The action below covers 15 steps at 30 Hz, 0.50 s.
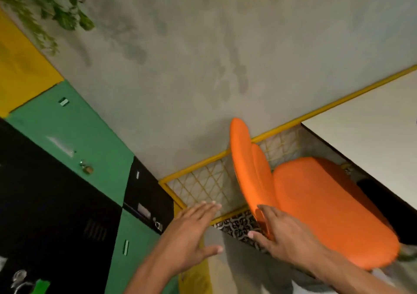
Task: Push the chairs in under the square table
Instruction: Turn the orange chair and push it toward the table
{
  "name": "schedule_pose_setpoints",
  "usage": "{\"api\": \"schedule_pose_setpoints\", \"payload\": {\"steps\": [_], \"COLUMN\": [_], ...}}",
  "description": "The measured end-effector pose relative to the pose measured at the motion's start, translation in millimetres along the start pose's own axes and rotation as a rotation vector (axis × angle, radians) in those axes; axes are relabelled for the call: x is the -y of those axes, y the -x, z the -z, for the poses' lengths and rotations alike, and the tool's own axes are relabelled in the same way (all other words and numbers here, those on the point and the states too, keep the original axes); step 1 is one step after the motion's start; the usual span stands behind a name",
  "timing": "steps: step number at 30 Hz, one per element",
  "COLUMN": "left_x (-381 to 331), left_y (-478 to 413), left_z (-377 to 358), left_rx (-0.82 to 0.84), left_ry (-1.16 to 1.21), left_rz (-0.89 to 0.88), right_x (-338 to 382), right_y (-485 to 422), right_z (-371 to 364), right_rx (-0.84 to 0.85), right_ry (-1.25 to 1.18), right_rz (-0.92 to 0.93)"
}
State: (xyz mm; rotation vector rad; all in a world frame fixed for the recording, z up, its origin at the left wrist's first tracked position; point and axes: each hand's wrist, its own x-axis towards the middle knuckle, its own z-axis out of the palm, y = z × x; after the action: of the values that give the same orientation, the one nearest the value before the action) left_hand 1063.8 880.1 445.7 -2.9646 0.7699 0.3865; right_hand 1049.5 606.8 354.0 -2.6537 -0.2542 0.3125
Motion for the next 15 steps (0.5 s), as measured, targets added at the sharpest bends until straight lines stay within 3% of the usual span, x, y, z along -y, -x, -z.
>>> {"api": "schedule_pose_setpoints", "payload": {"steps": [8, 15], "left_x": [63, 99], "left_y": [-128, -222], "left_z": [25, 31], "left_rx": [0.003, 0.058], "left_ry": [-0.091, -0.185], "left_rz": [-0.409, -0.523], "right_x": [27, 23], "right_y": [-31, -83], "right_z": [-30, -31], "right_rx": [-0.129, -0.119], "right_ry": [-0.024, -0.086], "right_rz": [-0.280, -0.392]}}
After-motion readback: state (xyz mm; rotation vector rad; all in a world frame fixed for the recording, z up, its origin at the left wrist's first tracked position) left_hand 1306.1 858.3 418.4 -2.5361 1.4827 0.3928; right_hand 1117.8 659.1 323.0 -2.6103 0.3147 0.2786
